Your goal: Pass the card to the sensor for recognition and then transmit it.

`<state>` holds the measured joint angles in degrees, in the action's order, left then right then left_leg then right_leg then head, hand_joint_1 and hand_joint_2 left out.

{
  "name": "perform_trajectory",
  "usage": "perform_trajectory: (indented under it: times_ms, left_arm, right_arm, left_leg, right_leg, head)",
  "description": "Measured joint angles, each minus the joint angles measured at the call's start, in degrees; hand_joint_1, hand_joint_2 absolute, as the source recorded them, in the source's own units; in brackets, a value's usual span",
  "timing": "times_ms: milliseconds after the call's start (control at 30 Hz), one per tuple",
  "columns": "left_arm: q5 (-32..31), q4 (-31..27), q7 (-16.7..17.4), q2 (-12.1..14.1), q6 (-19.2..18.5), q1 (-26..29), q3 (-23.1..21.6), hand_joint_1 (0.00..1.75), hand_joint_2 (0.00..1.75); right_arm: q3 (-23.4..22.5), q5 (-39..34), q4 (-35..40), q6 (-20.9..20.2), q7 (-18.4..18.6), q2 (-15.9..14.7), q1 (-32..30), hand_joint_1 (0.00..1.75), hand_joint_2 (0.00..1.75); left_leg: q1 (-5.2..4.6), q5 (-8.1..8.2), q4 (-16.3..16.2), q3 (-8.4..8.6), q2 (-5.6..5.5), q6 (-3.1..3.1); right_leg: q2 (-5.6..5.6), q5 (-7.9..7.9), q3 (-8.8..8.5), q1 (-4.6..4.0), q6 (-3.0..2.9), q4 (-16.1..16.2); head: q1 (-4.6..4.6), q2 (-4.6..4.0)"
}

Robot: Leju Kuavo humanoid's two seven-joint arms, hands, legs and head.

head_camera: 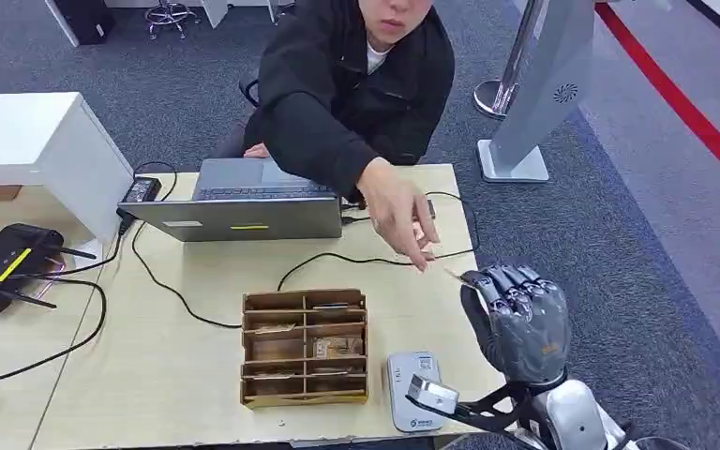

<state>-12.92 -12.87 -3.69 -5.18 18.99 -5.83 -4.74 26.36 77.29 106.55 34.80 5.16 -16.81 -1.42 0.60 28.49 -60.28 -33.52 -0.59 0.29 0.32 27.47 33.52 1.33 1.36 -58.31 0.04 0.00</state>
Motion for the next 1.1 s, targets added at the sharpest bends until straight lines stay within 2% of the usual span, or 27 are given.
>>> perform_trajectory:
  times_ms: [200,367,567,800,1100]
  left_arm:
    - [-0.1,0.0,0.0,-0.2,0.0,0.0,0.0,0.0,0.0]
    - [-0.1,0.0,-0.6,-0.2,0.3,0.1,0.0,0.0,0.0]
    - [-0.1,0.0,-1.2,-0.1,0.5,0.7,0.2,0.0,0.0]
    - [-0.1,0.0,-1.7,-0.1,1.0,1.3,0.6,0.0,0.0]
    - [-0.1,0.0,-2.4,-0.2,1.2,1.6,1.5,0.0,0.0]
  right_arm:
    - [0.5,-7.2,0.1,-0.3,-2.8,0.0,-0.3,1.75,1.75]
    - [1.4,-18.8,1.3,-3.1,-7.2,0.1,-1.8,1.75,1.75]
    - [2.3,-26.6,3.1,-6.6,-10.1,0.9,-4.7,1.75,1.75]
    - [2.7,-31.9,4.5,-9.7,-11.2,1.9,-7.5,1.75,1.75]
    - [3.1,-39.5,4.8,-12.8,-10.5,2.7,-9.6,1.75,1.75]
  left_leg:
    - [0.0,0.0,0.0,0.0,0.0,0.0]
    - [0.0,0.0,0.0,-0.01,-0.01,0.0]
    - [0.01,0.01,0.0,-0.02,-0.01,0.0]
    - [0.0,0.0,0.0,-0.02,-0.01,0.0]
    - [0.0,0.0,0.0,-0.01,-0.01,0.0]
  right_leg:
    - [0.0,0.0,0.0,0.0,0.0,0.0]
    - [-0.01,0.0,0.0,0.0,0.0,0.0]
    - [-0.01,0.02,0.01,0.0,0.0,0.0]
    - [-0.02,0.01,0.0,0.0,0.0,0.0]
    - [-0.01,0.01,0.01,0.0,0.0,0.0]
  head:
    - [0.0,0.0]
    - [0.0,0.0]
    - [0.0,0.0]
    - [0.02,0.0]
    - [0.0,0.0]
